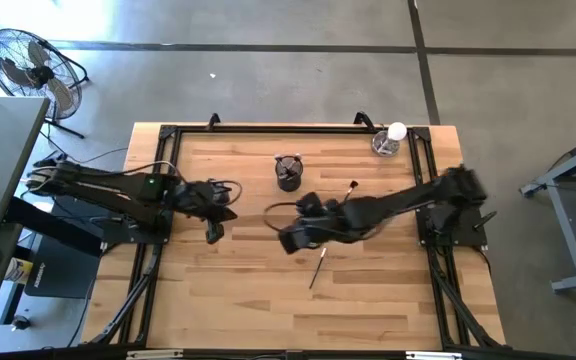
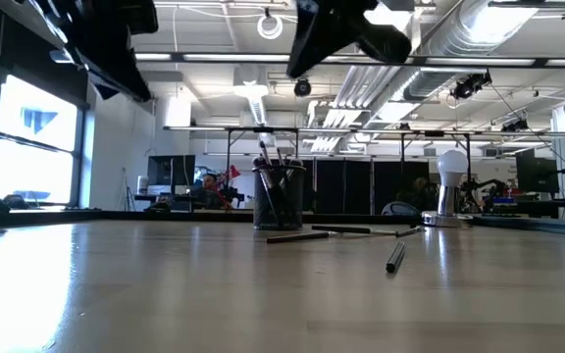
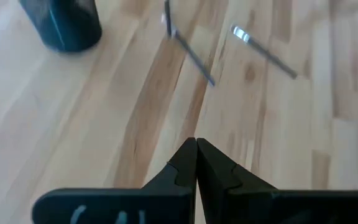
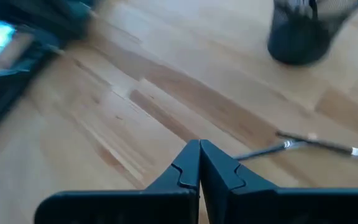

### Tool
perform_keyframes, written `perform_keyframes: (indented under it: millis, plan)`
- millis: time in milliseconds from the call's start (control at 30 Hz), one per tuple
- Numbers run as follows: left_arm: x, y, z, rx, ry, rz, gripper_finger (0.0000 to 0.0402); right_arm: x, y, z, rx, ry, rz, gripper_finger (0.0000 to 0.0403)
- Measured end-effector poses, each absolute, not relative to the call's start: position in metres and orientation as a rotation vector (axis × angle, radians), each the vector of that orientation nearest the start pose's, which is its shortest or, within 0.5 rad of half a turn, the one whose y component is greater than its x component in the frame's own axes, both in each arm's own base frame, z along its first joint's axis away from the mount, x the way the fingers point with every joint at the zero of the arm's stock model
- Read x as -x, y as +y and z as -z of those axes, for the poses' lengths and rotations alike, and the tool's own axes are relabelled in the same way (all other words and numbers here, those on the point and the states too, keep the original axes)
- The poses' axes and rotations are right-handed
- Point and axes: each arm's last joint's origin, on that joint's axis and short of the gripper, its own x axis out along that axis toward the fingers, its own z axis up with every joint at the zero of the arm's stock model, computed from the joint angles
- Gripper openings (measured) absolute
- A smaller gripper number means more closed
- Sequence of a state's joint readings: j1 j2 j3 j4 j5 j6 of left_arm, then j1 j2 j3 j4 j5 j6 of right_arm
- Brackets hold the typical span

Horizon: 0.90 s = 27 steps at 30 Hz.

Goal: Pick & Place Makeup Brushes
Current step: Put the small white make-up brush into the black container

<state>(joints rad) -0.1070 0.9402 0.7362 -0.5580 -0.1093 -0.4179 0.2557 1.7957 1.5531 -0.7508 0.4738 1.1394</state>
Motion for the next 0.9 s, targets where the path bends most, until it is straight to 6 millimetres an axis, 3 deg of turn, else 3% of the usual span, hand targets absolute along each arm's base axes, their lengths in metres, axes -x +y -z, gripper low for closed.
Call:
perform_keyframes:
  millis: [133, 267, 433, 900]
  plan:
    - [-0.172, -0.016, -0.265, 0.277, 0.713, -0.118, 0.0, -0.4, 0.078, -0.264, -0.771, 0.813, 0.821, 0.0001]
    - [-0.164, -0.016, -0.269, 0.24, 0.707, -0.064, 0.0, -0.407, 0.075, -0.242, -0.93, 0.934, 1.075, 0.0002]
    - [-0.163, -0.018, -0.266, 0.222, 0.755, 0.014, 0.0, -0.404, 0.075, -0.213, -1.112, 1.1, 1.296, 0.0012]
    - [-0.161, -0.019, -0.264, 0.198, 0.789, 0.056, 0.0, -0.376, 0.074, -0.152, -1.237, 1.155, 1.483, 0.0104]
